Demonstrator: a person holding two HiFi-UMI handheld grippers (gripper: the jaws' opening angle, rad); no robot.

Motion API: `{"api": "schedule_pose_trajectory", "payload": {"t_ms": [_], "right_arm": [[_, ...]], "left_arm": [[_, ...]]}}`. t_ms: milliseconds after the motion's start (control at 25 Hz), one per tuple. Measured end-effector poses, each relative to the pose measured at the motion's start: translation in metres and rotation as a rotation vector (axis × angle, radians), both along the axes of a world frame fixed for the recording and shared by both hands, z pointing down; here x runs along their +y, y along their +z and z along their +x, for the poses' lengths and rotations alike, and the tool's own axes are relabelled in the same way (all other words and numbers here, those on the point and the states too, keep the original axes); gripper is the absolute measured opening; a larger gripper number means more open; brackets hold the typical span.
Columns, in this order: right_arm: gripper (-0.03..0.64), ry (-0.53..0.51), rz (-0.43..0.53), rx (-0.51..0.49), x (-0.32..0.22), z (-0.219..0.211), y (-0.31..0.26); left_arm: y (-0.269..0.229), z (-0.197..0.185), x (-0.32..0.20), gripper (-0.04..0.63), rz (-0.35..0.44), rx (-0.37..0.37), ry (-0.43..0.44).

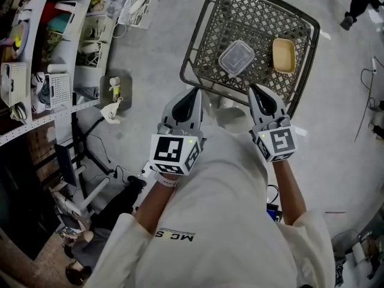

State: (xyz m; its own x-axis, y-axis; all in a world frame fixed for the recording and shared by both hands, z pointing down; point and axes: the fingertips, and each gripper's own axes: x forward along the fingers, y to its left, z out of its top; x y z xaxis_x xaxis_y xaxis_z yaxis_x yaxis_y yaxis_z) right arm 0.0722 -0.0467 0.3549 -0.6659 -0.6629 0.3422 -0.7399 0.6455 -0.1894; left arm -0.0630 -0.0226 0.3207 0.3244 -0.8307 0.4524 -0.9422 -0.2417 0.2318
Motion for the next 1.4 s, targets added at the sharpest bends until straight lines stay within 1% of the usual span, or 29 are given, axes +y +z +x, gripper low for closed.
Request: {"api": "schedule_pose_trajectory", "payload": {"t_ms": [240, 320, 560, 640, 720, 800, 960, 1080, 1160, 1280, 1400], "right_arm": [[0.017, 0.013, -0.031, 0.007, -0.004, -0.008, 0.015], [0.018, 0.007, -0.037, 0.032, -0.006, -0.009, 0.020], [0.018, -0.060, -0.037, 0.112, -0.015, -0.020, 0.053], [0.021, -0.081, -0.070, 0.122, -0.014, -0.023, 0.065], [0.058, -0.093, -0.118, 0.121, -0.013, -0.023, 0.080], [0.058, -0.099, -0.133, 0.141, -0.016, -0.023, 0.096], [0.064, -0.141, -0.130, 0.216, -0.023, -0.027, 0.129], [0.083, -0.209, -0.113, 0.294, -0.020, -0.034, 0.161], [0.083, -0.251, -0.117, 0.337, -0.019, -0.037, 0.186], [0.087, -0.292, -0.137, 0.411, -0.019, -0.033, 0.221], [0.095, -0.340, -0.120, 0.496, -0.020, -0.027, 0.244]], "left_arm": [[0.011, 0.001, -0.005, 0.021, -0.021, 0.012, 0.011], [0.014, 0.003, -0.009, 0.021, -0.034, 0.023, 0.016], [0.041, 0.002, -0.019, 0.021, -0.074, 0.028, 0.014], [0.050, 0.002, -0.018, 0.021, -0.095, 0.032, 0.012], [0.057, 0.002, -0.017, 0.021, -0.116, 0.031, 0.008], [0.066, 0.000, -0.020, 0.021, -0.133, 0.028, 0.007], [0.089, 0.000, -0.023, 0.021, -0.170, 0.032, 0.007], [0.110, 0.000, -0.023, 0.021, -0.199, 0.036, 0.011], [0.125, 0.000, -0.022, 0.021, -0.215, 0.036, 0.007], [0.145, 0.001, -0.018, 0.021, -0.247, 0.041, -0.004], [0.162, 0.004, -0.013, 0.021, -0.265, 0.052, -0.009]]}}
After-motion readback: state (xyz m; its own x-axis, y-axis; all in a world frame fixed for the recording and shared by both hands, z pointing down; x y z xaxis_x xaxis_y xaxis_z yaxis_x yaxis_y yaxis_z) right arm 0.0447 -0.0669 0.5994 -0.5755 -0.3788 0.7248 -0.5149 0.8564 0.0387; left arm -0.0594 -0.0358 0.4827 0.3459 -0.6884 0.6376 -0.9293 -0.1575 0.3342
